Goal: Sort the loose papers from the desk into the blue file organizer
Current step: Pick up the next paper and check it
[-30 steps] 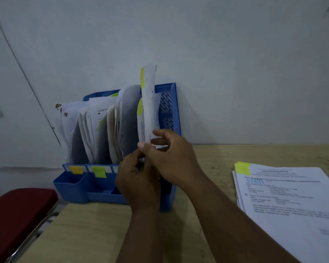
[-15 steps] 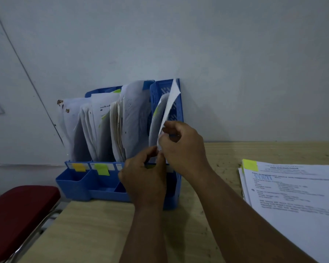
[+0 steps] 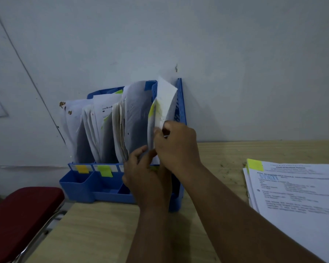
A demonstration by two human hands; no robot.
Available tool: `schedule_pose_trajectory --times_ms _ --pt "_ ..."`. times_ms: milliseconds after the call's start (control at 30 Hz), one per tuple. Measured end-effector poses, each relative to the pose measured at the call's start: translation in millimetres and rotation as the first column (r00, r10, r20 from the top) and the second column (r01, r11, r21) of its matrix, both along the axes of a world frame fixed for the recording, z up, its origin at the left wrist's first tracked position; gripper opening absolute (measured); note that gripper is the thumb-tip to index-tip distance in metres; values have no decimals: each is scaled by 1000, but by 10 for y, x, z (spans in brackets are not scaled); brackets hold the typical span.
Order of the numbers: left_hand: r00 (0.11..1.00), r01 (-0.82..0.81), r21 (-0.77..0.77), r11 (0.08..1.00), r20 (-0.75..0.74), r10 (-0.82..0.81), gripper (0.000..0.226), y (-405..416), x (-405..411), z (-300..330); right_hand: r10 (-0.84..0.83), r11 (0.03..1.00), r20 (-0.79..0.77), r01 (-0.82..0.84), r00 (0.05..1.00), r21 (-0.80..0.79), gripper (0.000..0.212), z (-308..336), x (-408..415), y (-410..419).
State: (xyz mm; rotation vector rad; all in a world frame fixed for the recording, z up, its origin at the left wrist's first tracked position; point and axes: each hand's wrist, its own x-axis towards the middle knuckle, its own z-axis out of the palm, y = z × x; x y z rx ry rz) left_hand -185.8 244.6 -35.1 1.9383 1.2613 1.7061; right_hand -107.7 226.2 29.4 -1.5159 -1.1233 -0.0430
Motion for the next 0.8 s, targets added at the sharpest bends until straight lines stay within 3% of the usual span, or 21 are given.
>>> schedule_pose_trajectory --times_ms 167,433,533,667,800 --pt "999 -3 -4 1000 -50 3 51 10 4 2 45 985 32 -39 998 -168 43 -115 -5 123" --pt "1000 8 -15 1000 1 -8 51 2 10 2 63 970 -31 -68 998 -234 39 -51 -8 165" --pt "999 10 -18 1000 36 -10 53 -9 -6 5 106 965 -41 -112 994 -238 27 -10 -47 63" --pt "1000 -3 -37 999 6 3 42 3 -11 -7 143 945 -27 -145 989 -292 57 14 -58 -80" --pt "997 -65 -50 997 -45 63 19 27 -17 -8 161 937 8 -151 987 -314 65 -12 -41 -237"
